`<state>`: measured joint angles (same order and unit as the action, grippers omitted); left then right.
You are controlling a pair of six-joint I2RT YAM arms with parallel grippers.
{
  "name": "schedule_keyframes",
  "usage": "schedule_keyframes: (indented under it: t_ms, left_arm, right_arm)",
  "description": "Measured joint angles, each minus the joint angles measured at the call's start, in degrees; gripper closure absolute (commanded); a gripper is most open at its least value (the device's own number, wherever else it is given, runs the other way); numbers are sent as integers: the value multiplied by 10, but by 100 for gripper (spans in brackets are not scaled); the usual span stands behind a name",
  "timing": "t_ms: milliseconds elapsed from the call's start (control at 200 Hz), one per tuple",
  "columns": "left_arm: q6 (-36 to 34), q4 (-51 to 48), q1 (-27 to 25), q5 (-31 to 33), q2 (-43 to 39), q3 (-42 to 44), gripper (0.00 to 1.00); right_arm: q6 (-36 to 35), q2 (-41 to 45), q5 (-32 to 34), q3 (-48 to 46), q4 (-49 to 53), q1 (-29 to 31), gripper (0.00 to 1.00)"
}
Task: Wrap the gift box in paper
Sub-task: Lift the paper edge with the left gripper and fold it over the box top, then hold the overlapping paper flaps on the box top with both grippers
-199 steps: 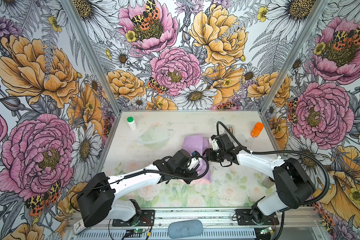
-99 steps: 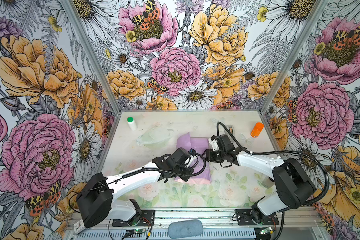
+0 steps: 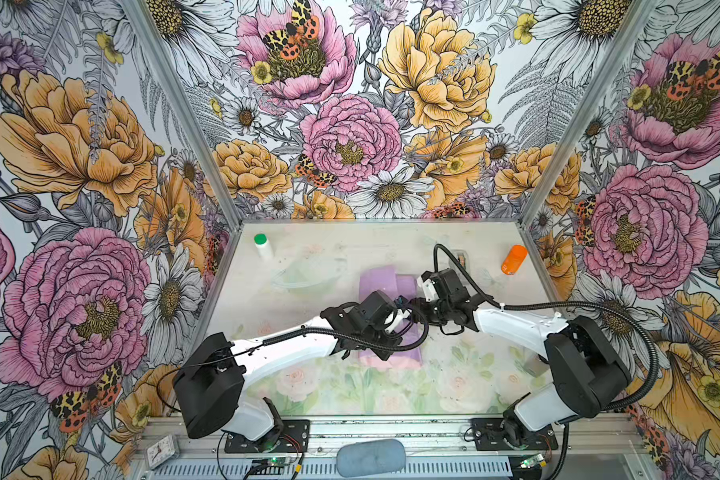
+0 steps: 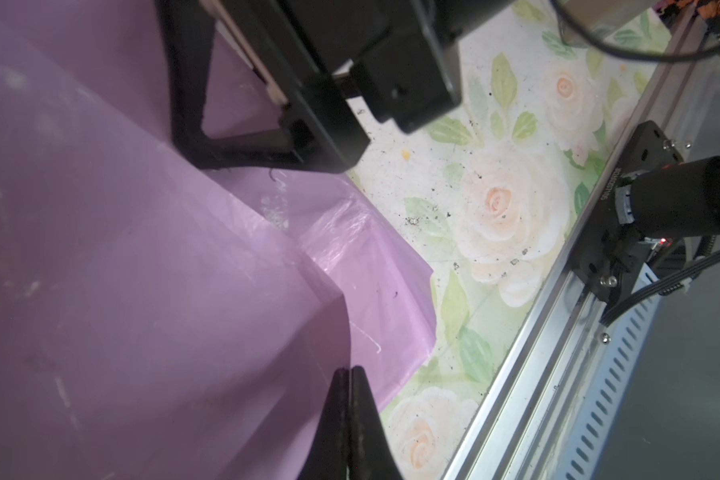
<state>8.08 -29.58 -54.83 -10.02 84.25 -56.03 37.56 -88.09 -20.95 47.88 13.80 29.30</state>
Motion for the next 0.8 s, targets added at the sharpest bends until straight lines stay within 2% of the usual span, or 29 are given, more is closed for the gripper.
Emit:
schedule_keyframes:
  t_ms: [180,305,430,570,801]
  left_arm:
    - [-10,0,-1,-21,26,0,100]
    - [-11,3,-1,-30,26,0,100]
    - [-12,5,-1,-37,27,0,100]
    - [-17,7,-1,-45,33,0,100]
    - [-23,7,-1,-49,38,0,100]
  right_arm:
    - [3,11,-6,-8,0,-1,39]
    - [11,34,-18,-26,-7,-9,26]
    - [24,76,-35,-55,-30,-21,20]
    - [47,113,-64,-89,-78,-41,18]
    - [77,114,-88,-109,-129,-56,18]
